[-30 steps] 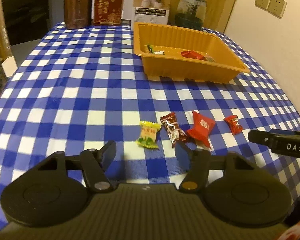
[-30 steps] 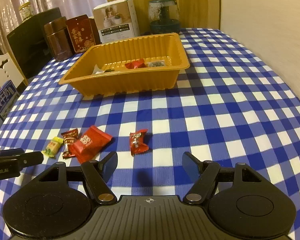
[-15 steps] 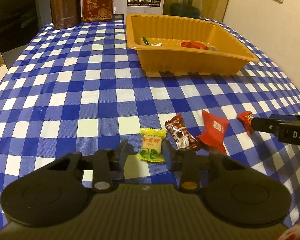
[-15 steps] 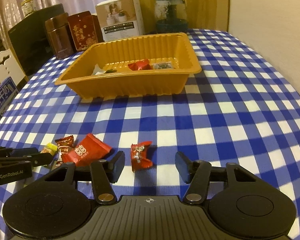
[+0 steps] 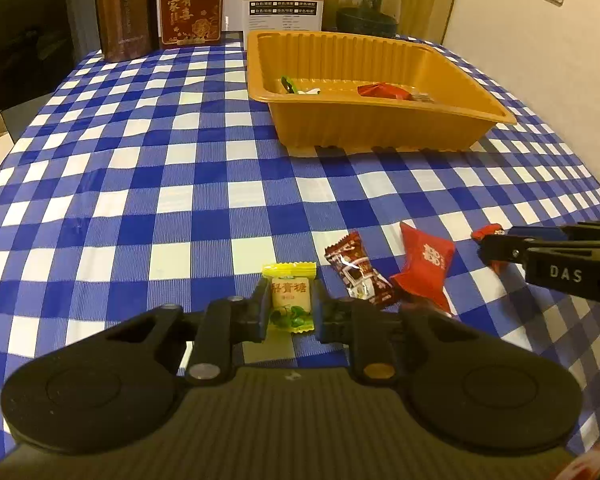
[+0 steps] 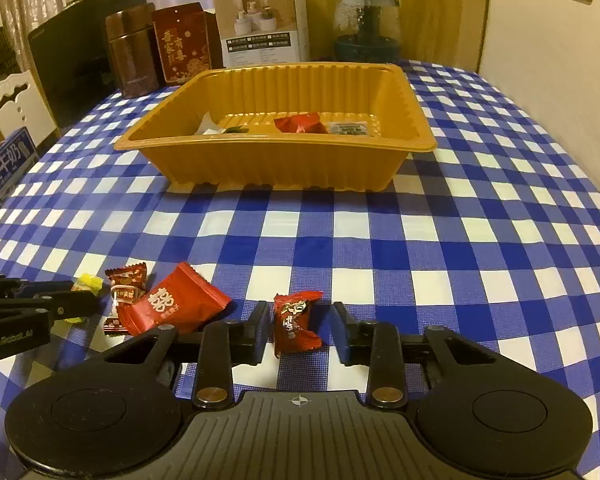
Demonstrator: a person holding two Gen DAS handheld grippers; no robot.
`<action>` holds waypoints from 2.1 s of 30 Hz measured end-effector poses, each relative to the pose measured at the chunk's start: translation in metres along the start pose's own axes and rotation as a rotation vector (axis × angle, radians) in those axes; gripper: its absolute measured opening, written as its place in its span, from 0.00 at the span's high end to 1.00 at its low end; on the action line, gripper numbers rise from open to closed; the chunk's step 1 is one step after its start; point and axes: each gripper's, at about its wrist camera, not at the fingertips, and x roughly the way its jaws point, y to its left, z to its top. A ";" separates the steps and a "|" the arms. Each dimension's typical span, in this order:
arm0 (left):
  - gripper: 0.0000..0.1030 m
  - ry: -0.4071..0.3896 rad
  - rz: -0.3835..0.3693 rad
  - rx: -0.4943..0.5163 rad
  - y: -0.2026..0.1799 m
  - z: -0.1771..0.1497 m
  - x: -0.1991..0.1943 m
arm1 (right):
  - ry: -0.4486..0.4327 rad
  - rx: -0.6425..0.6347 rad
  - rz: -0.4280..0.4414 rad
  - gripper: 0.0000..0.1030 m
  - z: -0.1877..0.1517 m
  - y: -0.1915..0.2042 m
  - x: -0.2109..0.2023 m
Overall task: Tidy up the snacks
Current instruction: 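Grasp the yellow-green candy with the left tool while the right tool grasps the small red-brown candy, then carry both candies into the orange tray and open both tools to release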
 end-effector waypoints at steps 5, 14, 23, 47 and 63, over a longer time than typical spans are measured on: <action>0.82 0.000 -0.007 -0.025 0.000 -0.004 -0.009 | -0.005 0.000 -0.002 0.81 -0.002 0.000 -0.004; 0.82 -0.011 -0.021 -0.050 -0.005 -0.010 -0.039 | -0.027 0.011 0.001 0.82 -0.006 0.000 -0.035; 0.82 -0.035 -0.028 -0.053 -0.017 -0.012 -0.072 | -0.051 0.031 0.010 0.82 -0.012 0.001 -0.076; 0.82 -0.095 -0.042 -0.032 -0.030 -0.004 -0.117 | -0.109 0.044 0.010 0.82 -0.016 -0.004 -0.127; 0.82 -0.133 -0.112 -0.047 -0.041 0.054 -0.092 | -0.166 0.061 0.024 0.82 0.043 -0.024 -0.109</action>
